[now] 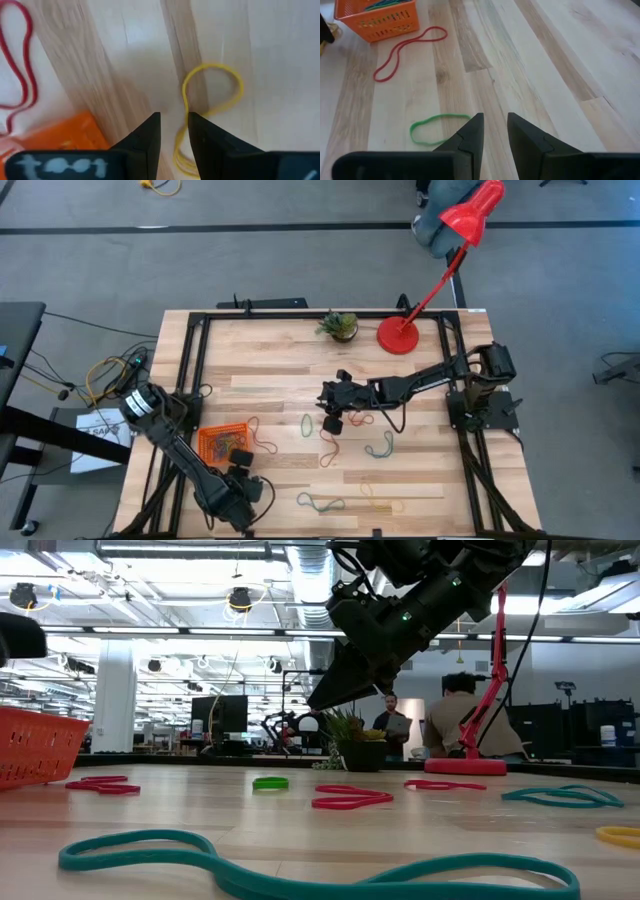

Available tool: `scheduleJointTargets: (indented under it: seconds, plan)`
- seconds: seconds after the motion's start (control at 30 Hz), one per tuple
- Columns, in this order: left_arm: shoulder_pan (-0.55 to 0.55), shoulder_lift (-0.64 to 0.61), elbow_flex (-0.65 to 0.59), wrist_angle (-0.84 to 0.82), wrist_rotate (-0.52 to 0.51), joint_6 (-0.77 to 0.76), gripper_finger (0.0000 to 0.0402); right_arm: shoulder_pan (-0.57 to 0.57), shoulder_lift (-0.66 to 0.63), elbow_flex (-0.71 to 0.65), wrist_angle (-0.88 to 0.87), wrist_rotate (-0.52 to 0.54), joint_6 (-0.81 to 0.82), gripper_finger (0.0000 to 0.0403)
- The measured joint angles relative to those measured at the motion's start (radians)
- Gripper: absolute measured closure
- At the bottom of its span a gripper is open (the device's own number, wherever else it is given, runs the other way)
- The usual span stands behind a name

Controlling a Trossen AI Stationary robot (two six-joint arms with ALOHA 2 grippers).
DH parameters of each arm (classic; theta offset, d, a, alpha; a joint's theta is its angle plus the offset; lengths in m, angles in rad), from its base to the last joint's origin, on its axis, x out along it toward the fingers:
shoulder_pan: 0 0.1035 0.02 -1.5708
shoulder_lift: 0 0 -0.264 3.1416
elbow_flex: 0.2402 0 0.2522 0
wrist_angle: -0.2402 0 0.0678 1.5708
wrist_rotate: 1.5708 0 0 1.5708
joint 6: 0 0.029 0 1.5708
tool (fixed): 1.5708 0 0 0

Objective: Pick and place rubber bands into bin
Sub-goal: Put the yellow rubber band into the orange basket

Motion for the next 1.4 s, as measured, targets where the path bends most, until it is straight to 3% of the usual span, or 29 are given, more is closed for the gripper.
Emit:
scheduleJointTargets:
  seconds: [0.37,0.57,0.63,0.8,1.0,1.2,1.4]
  plan:
    - [0.027,-0.007,-0.057,0.144,0.068,0.020,0.0317,0.000,0.000,0.000,0.000,0.000,0.000,0.0324]
    - [0.026,0.004,0.004,0.136,0.100,0.104,0.0388,0.000,0.000,0.000,0.000,0.000,0.000,0.0324]
    - [0.029,0.006,0.047,0.155,0.109,0.128,0.0394,0.000,0.000,0.000,0.000,0.000,0.000,0.0324]
    - [0.031,0.005,0.197,-0.103,0.080,0.130,0.0400,0.000,0.000,0.000,0.000,-0.001,0.000,0.0324]
    - [0.014,0.001,0.455,-0.615,-0.034,-0.018,0.0401,0.000,0.000,0.000,0.000,-0.001,0.000,0.0324]
    - [0.008,-0.105,0.475,-0.614,-0.109,-0.103,0.0401,0.000,0.000,0.000,-0.002,-0.003,0.000,0.0324]
    - [0.010,-0.202,0.348,-0.615,-0.145,-0.174,0.0401,0.000,0.000,-0.001,-0.001,-0.003,0.000,0.0324]
